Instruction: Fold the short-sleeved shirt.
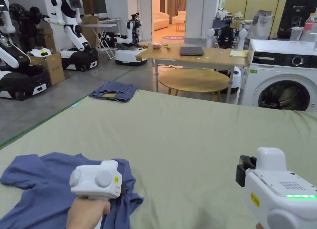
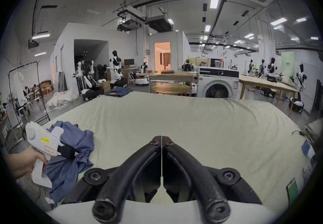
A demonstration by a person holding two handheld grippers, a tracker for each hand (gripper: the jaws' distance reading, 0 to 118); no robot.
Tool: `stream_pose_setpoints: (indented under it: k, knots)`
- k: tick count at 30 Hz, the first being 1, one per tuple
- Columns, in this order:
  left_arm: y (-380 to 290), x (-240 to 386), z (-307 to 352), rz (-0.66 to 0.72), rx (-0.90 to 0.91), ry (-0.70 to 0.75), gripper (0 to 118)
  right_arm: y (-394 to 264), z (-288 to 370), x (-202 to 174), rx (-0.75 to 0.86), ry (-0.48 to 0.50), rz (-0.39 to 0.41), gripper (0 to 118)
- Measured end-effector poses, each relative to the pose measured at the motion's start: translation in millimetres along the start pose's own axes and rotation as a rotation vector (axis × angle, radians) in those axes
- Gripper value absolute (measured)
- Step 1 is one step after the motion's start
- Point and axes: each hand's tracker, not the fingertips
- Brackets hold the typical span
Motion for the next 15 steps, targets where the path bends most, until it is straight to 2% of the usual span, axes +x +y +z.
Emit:
stream_pose_setpoints:
  k: [5,10,15]
  knots:
    - [31,96,51,-0.088,0.153,-0.188,0,13,34,48,0.043,-0.067,-0.007,0]
    - [63,237,88,-0.248,0.252,-0.397,0,26,82,106,0.102,-0.160,-0.022,0]
    - [50,368,71,-0.417,0.202,-0.501,0,25,125,166,0.128,-0.284,-0.043,0]
